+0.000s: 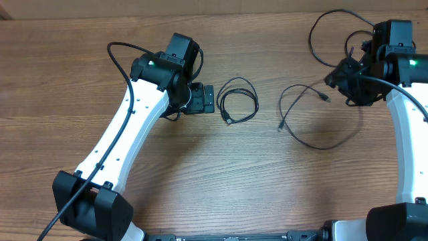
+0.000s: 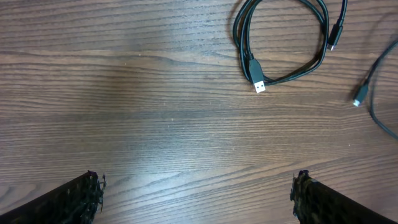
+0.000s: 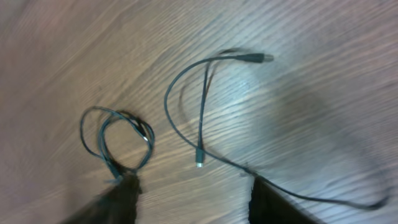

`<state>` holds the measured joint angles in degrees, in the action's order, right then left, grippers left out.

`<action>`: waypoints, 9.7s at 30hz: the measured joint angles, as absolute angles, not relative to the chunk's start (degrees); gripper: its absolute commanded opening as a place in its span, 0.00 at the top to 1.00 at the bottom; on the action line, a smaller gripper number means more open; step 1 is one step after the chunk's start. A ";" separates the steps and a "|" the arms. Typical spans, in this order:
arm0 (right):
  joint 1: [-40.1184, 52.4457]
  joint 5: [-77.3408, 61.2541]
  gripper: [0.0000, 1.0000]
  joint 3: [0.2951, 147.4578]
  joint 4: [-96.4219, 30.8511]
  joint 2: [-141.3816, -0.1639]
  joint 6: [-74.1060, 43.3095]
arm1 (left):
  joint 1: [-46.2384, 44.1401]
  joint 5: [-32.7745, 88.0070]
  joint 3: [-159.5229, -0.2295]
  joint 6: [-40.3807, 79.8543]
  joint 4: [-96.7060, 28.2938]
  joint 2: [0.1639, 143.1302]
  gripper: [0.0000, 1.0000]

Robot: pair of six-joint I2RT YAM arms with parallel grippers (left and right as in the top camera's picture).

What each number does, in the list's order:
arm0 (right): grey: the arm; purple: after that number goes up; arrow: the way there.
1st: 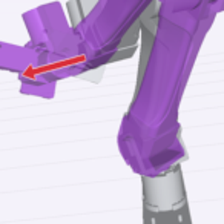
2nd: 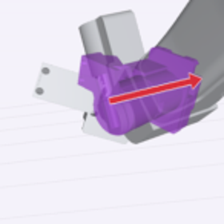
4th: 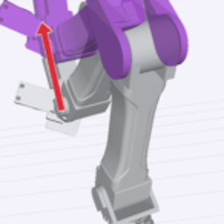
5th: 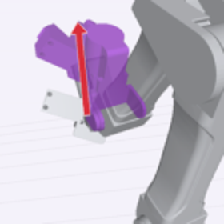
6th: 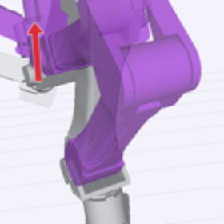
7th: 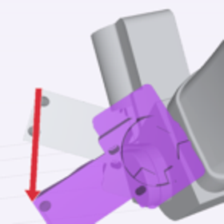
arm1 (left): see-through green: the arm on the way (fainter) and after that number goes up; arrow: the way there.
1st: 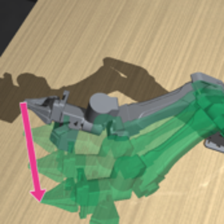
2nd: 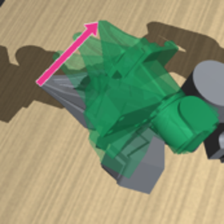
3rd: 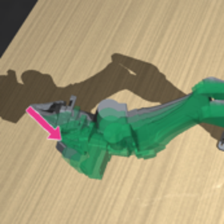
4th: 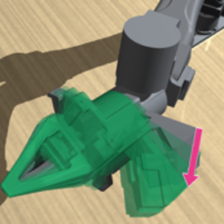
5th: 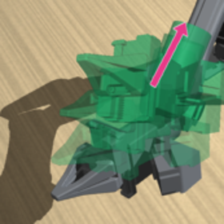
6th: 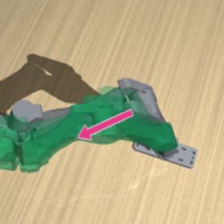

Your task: Untangle cables

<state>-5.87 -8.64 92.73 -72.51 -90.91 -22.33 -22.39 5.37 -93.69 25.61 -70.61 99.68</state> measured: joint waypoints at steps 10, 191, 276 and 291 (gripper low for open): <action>-5.52 -11.25 0.18 92.40 -68.77 -90.91 -22.46 | -22.39 5.54 -93.67 25.61 -70.48 99.68 0.00; 6.52 16.97 0.96 114.87 -83.13 -99.13 -28.18 | -22.39 8.36 -93.67 25.61 -69.84 99.68 0.01; 5.61 -3.57 0.61 72.60 -46.76 -111.83 -19.59 | -22.39 8.36 -93.67 25.58 -70.04 99.68 0.01; 5.65 2.61 0.96 71.22 -45.23 -111.74 -19.44 | -22.39 8.36 -93.67 25.61 -70.06 99.68 0.01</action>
